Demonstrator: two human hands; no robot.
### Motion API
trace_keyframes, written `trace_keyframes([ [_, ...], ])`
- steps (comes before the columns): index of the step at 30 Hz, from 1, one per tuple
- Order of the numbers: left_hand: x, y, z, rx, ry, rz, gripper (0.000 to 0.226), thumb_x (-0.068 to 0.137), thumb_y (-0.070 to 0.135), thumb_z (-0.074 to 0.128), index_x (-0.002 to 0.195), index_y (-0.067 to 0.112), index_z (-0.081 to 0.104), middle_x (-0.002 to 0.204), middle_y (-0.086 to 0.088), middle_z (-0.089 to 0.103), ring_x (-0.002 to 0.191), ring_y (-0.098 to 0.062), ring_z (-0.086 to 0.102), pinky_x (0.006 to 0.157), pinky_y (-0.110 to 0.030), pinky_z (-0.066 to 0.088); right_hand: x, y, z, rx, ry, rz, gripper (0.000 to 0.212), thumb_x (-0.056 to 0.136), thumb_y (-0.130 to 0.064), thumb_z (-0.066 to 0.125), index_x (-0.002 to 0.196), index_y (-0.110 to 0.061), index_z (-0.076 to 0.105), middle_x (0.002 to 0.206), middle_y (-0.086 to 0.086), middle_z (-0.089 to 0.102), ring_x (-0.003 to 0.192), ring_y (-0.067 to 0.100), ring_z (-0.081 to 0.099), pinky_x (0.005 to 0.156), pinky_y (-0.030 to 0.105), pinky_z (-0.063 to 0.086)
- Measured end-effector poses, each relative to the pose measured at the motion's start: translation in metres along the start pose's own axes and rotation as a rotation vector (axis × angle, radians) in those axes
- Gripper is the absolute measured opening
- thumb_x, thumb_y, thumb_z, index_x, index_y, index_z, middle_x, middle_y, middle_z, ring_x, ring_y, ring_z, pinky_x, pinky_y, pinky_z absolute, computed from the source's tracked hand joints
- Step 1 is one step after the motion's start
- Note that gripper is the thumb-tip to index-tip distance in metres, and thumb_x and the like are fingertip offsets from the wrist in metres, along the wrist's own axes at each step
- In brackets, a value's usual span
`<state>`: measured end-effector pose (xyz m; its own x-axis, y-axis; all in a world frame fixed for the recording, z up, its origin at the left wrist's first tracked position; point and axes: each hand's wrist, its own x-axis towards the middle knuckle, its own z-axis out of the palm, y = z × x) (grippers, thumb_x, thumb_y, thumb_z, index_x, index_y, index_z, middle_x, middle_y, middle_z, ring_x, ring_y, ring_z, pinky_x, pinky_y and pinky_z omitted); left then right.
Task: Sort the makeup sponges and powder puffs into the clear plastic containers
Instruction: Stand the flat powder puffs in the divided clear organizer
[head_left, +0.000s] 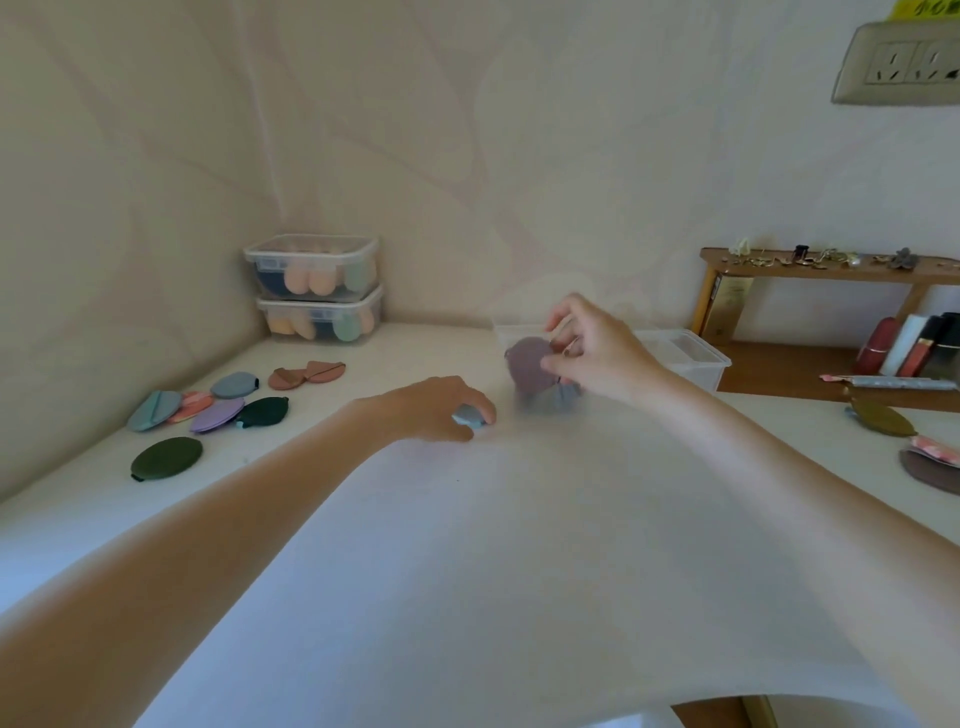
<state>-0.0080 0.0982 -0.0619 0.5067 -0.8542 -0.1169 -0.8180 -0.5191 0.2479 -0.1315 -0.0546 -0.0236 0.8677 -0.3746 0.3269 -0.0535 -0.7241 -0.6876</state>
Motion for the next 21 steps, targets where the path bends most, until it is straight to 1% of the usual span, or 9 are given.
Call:
trace_keyframes([
  [3, -0.006, 0.018, -0.002, 0.005, -0.095, 0.112, 0.038, 0.086, 0.017, 0.059, 0.122, 0.031, 0.058, 0.126, -0.006, 0.048, 0.114, -0.024, 0.051, 0.103, -0.039, 0.041, 0.010, 0.003, -0.011, -0.050, 0.148, 0.032, 0.024, 0.084, -0.001, 0.061, 0.098, -0.013, 0.045, 0.073, -0.004, 0.053, 0.073, 0.021, 0.055, 0.072, 0.031, 0.047],
  [6, -0.006, 0.034, -0.004, 0.034, -0.157, 0.168, 0.049, 0.089, 0.022, 0.058, 0.133, 0.037, 0.045, 0.127, -0.003, 0.048, 0.100, -0.016, 0.051, 0.100, -0.030, 0.040, 0.015, 0.012, -0.018, -0.124, 0.220, 0.084, 0.025, 0.085, -0.002, 0.059, 0.107, -0.007, 0.049, 0.083, 0.003, 0.057, 0.080, 0.022, 0.054, 0.070, 0.028, 0.041],
  [8, -0.003, 0.044, -0.008, 0.013, -0.109, 0.196, 0.049, 0.090, 0.023, 0.056, 0.135, 0.038, 0.042, 0.125, 0.001, 0.051, 0.092, -0.011, 0.049, 0.092, -0.023, 0.038, 0.015, 0.020, -0.023, -0.157, 0.238, 0.117, 0.020, 0.087, -0.004, 0.057, 0.103, -0.008, 0.048, 0.089, 0.010, 0.059, 0.079, 0.024, 0.055, 0.069, 0.028, 0.041],
  [9, 0.000, 0.049, -0.012, -0.005, -0.033, 0.217, 0.046, 0.090, 0.022, 0.056, 0.133, 0.035, 0.046, 0.123, 0.000, 0.053, 0.091, -0.011, 0.050, 0.090, -0.023, 0.039, 0.015, 0.024, -0.026, -0.166, 0.251, 0.128, 0.016, 0.088, -0.005, 0.056, 0.099, -0.010, 0.046, 0.090, 0.013, 0.061, 0.079, 0.027, 0.057, 0.069, 0.031, 0.044],
  [11, 0.010, 0.053, -0.018, -0.022, 0.172, 0.251, 0.037, 0.090, 0.015, 0.054, 0.125, 0.024, 0.056, 0.119, -0.006, 0.055, 0.095, -0.016, 0.054, 0.089, -0.025, 0.041, 0.015, 0.030, -0.030, -0.200, 0.278, 0.130, 0.012, 0.090, -0.008, 0.054, 0.095, -0.009, 0.043, 0.091, 0.017, 0.063, 0.081, 0.032, 0.062, 0.072, 0.038, 0.052],
  [13, 0.025, 0.056, -0.020, 0.011, 0.305, 0.258, 0.037, 0.088, 0.012, 0.053, 0.124, 0.018, 0.057, 0.123, -0.008, 0.054, 0.107, -0.023, 0.052, 0.091, -0.025, 0.038, 0.014, 0.033, -0.031, -0.274, 0.273, 0.115, 0.011, 0.092, -0.008, 0.052, 0.099, -0.004, 0.046, 0.086, 0.015, 0.059, 0.081, 0.031, 0.059, 0.068, 0.039, 0.048],
  [16, 0.044, 0.060, -0.015, 0.088, 0.274, 0.254, 0.046, 0.086, 0.014, 0.055, 0.132, 0.014, 0.048, 0.134, -0.006, 0.050, 0.122, -0.026, 0.045, 0.103, -0.032, 0.037, 0.014, 0.033, -0.027, -0.368, 0.154, 0.148, 0.016, 0.093, -0.011, 0.051, 0.105, -0.001, 0.050, 0.087, 0.009, 0.053, 0.085, 0.027, 0.052, 0.066, 0.030, 0.035],
  [18, 0.054, 0.063, -0.010, 0.095, 0.215, 0.233, 0.048, 0.087, 0.016, 0.055, 0.134, 0.013, 0.046, 0.133, -0.006, 0.052, 0.122, -0.026, 0.047, 0.102, -0.036, 0.040, 0.019, 0.033, -0.024, -0.375, 0.110, 0.189, 0.014, 0.091, -0.013, 0.054, 0.103, -0.006, 0.054, 0.092, 0.010, 0.057, 0.093, 0.030, 0.056, 0.067, 0.030, 0.035],
  [21, 0.061, 0.067, -0.009, 0.090, 0.223, 0.238, 0.047, 0.087, 0.014, 0.055, 0.133, 0.014, 0.047, 0.132, -0.005, 0.054, 0.121, -0.024, 0.048, 0.100, -0.035, 0.041, 0.028, 0.030, -0.021, -0.431, 0.116, 0.224, 0.007, 0.086, -0.011, 0.056, 0.093, -0.011, 0.054, 0.105, 0.012, 0.062, 0.097, 0.031, 0.058, 0.068, 0.031, 0.038],
])
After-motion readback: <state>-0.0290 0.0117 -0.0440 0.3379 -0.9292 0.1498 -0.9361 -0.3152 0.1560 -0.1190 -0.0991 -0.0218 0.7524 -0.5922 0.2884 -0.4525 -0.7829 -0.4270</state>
